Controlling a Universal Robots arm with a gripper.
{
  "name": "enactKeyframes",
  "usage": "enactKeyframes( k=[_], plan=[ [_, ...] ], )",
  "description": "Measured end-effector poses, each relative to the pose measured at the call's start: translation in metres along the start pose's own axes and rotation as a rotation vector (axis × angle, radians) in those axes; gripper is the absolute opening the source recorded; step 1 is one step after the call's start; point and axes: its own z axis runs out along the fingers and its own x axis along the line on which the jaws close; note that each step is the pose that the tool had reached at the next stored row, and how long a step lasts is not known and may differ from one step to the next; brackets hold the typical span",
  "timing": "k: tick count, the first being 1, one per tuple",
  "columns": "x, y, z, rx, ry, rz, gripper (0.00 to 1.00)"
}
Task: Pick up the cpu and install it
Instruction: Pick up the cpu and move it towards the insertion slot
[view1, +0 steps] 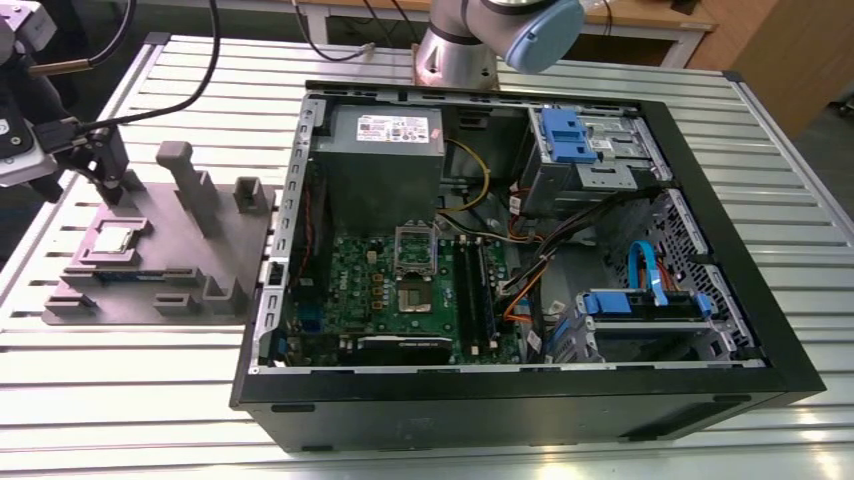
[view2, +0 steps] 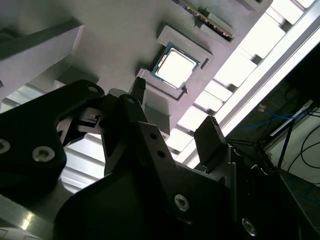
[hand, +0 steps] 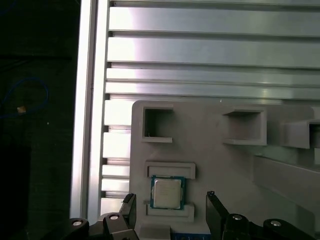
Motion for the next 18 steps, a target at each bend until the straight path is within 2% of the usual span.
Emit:
enactKeyframes(
  k=[12,18],
  plan=[
    [0.0002,-0.0018,0.0148,0.0001,-0.0004,0.006,0.66],
    [0.0008,-0.0032,0.0202,0.0000,-0.0010,0.006,0.66]
  ],
)
